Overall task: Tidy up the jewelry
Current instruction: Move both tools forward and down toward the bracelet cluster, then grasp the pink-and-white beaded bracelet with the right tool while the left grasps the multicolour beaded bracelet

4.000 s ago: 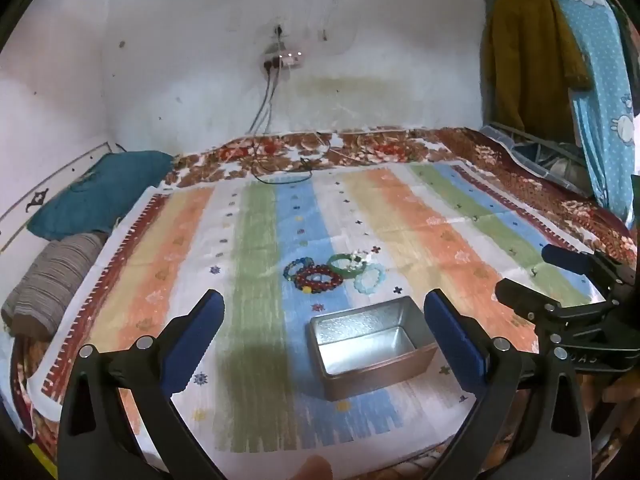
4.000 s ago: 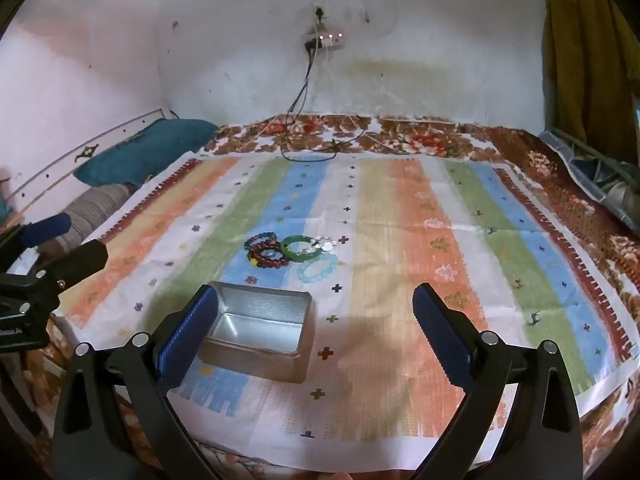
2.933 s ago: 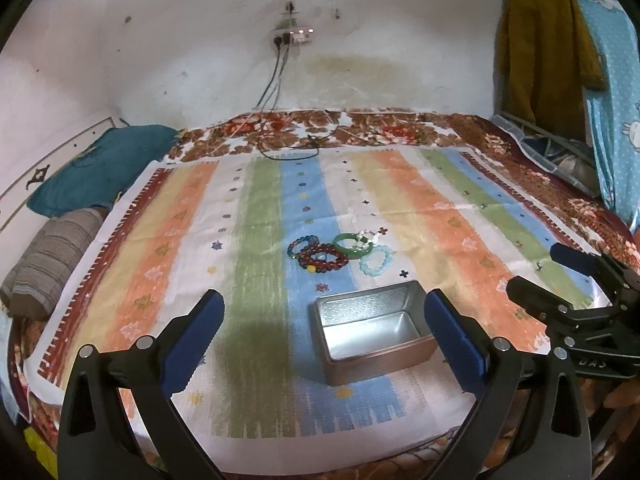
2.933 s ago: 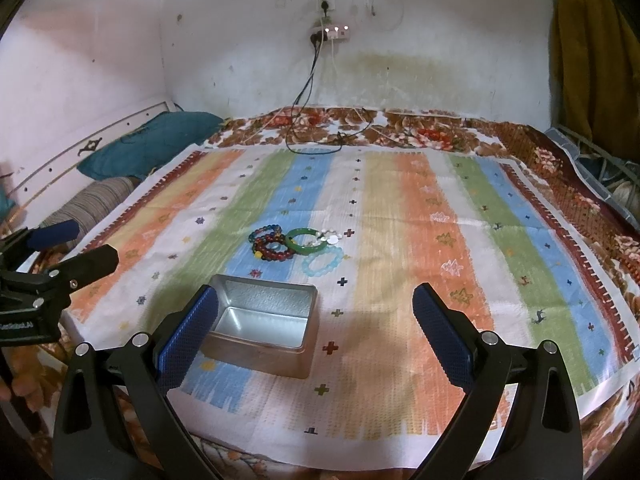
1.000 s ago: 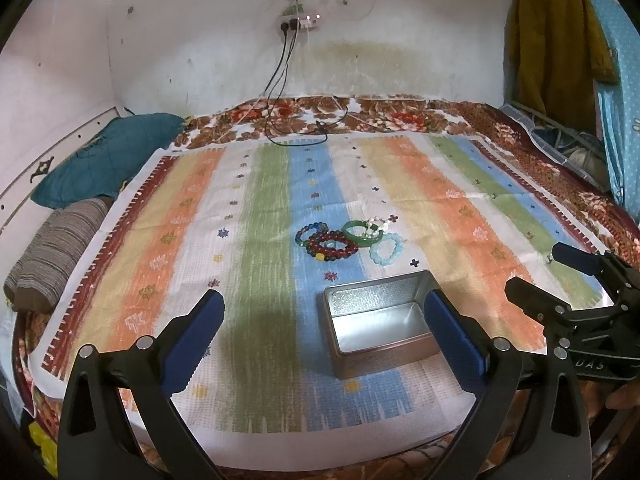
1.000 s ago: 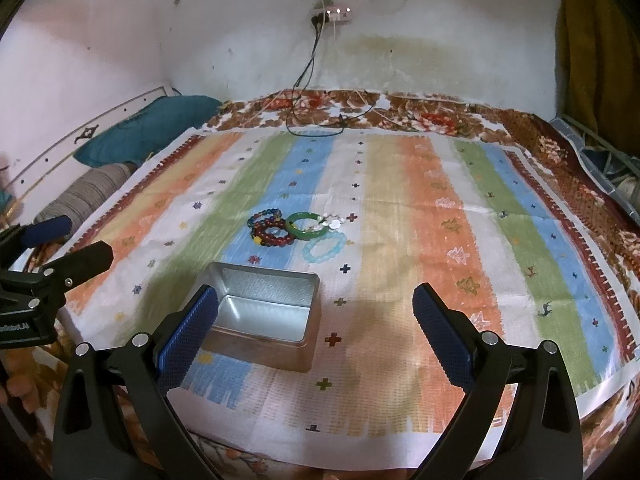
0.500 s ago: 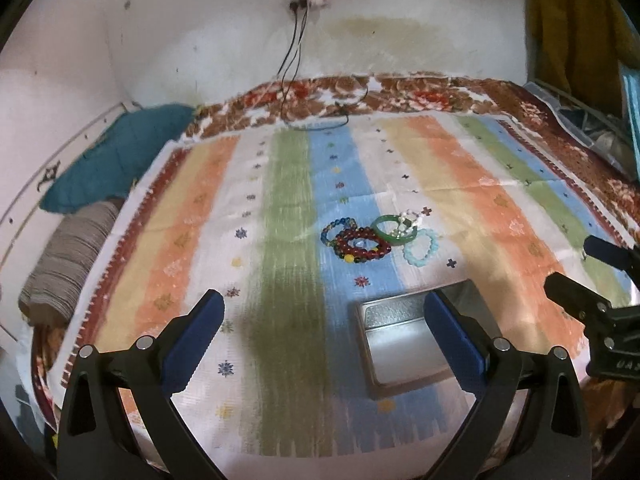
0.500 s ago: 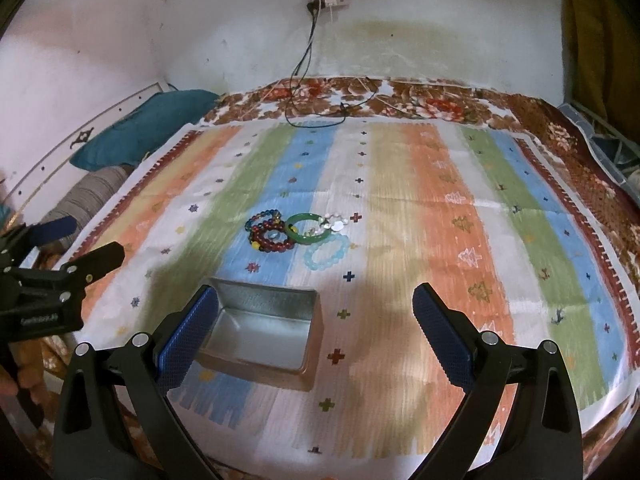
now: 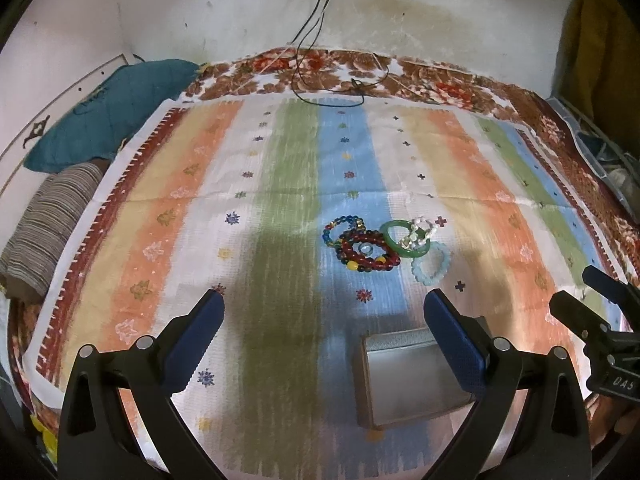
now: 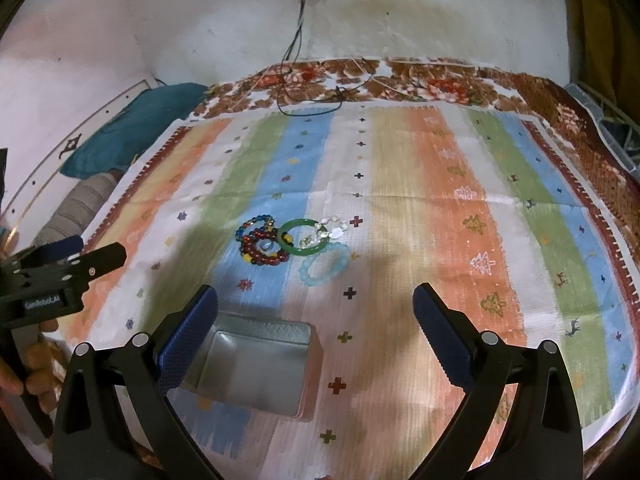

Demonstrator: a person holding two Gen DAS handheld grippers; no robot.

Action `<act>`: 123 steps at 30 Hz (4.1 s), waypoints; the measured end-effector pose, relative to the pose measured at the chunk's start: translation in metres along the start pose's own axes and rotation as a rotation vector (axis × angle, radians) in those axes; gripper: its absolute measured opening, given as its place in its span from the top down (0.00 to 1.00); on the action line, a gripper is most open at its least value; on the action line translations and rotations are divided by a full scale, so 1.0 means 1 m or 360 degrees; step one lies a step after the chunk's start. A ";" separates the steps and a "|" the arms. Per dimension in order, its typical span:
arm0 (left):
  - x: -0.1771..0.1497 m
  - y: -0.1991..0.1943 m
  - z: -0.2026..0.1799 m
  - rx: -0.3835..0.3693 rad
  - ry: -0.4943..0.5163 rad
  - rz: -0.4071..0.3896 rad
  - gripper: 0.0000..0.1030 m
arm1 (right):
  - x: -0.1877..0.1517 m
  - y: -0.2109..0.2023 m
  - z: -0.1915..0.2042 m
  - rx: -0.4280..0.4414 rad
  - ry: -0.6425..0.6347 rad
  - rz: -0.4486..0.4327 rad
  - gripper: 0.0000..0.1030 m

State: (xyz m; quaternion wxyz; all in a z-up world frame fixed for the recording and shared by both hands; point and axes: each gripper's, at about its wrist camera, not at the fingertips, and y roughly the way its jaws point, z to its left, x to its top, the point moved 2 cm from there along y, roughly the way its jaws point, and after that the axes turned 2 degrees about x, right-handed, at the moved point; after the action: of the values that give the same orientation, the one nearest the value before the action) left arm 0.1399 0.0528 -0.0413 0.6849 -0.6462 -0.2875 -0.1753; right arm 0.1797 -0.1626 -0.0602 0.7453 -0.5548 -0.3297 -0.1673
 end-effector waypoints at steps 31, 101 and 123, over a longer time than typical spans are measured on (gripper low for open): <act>0.035 0.085 0.013 -0.0006 -0.0165 0.0261 0.06 | 0.038 0.068 -0.016 -0.0120 0.0066 0.0138 0.04; 0.048 0.252 0.024 0.0142 -0.0025 0.0470 0.25 | 0.048 0.242 -0.071 -0.0340 0.0380 0.0547 0.28; 0.063 0.198 0.014 -0.0039 -0.0045 0.0382 0.91 | 0.061 0.185 -0.038 -0.0286 0.0012 0.0349 0.81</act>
State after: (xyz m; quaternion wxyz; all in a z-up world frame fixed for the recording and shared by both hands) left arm 0.3077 0.0955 -0.1575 0.6888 -0.6867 -0.2156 -0.0864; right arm 0.3491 -0.1301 -0.1582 0.7076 -0.6515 -0.2479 -0.1159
